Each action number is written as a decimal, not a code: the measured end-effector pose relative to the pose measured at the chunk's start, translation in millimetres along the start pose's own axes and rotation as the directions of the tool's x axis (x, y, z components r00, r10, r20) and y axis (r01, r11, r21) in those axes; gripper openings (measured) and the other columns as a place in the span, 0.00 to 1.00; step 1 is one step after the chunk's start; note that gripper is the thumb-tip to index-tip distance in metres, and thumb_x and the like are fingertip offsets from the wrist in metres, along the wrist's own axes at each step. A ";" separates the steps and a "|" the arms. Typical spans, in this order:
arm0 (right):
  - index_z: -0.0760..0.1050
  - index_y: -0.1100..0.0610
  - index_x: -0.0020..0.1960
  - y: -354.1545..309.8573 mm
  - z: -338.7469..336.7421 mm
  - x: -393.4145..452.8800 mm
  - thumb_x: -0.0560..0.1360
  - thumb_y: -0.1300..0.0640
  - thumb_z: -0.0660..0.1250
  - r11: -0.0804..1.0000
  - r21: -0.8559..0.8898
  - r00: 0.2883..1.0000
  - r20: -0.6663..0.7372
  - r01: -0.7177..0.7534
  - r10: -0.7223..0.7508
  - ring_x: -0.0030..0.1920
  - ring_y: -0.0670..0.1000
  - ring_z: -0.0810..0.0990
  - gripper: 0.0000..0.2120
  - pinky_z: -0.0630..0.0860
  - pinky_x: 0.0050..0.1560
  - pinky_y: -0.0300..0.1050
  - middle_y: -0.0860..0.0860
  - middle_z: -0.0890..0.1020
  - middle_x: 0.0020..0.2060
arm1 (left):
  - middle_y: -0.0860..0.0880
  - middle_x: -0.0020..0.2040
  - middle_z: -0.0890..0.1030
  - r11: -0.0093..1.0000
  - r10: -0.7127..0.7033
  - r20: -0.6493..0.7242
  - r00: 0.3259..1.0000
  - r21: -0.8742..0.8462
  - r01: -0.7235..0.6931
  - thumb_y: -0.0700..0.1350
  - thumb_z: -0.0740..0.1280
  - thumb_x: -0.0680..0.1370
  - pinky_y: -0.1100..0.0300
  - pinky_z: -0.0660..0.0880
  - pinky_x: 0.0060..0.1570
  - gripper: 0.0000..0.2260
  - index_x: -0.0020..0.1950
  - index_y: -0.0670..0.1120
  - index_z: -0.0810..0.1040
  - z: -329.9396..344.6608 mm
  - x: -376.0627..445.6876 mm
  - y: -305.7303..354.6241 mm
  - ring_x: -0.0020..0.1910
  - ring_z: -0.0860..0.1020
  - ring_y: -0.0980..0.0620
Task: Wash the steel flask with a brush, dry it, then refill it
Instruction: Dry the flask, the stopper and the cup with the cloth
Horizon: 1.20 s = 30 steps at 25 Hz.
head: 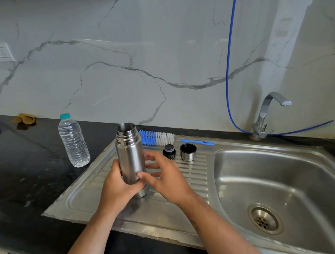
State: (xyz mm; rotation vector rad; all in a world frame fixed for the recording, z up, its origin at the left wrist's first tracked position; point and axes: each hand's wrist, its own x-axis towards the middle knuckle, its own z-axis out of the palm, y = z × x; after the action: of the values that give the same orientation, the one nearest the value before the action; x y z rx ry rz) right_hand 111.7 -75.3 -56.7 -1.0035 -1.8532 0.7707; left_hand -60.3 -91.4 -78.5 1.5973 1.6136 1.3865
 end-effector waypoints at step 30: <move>0.77 0.46 0.40 62.3 -116.1 15.9 0.76 0.50 0.68 0.814 -0.026 0.742 -0.428 -0.580 0.515 0.45 0.49 0.85 0.06 0.83 0.53 0.52 0.45 0.85 0.42 | 0.42 0.60 0.74 0.883 -0.091 0.079 0.993 0.467 0.044 0.35 0.67 0.80 0.48 0.78 0.52 0.15 0.65 0.43 0.68 165.3 92.7 32.4 0.57 0.75 0.43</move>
State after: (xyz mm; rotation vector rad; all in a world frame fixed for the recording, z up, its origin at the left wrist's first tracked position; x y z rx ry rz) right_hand 231.4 -18.5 -50.7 -1.7226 -1.2674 0.6832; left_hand 79.0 41.0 -83.4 1.8124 2.0261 0.9041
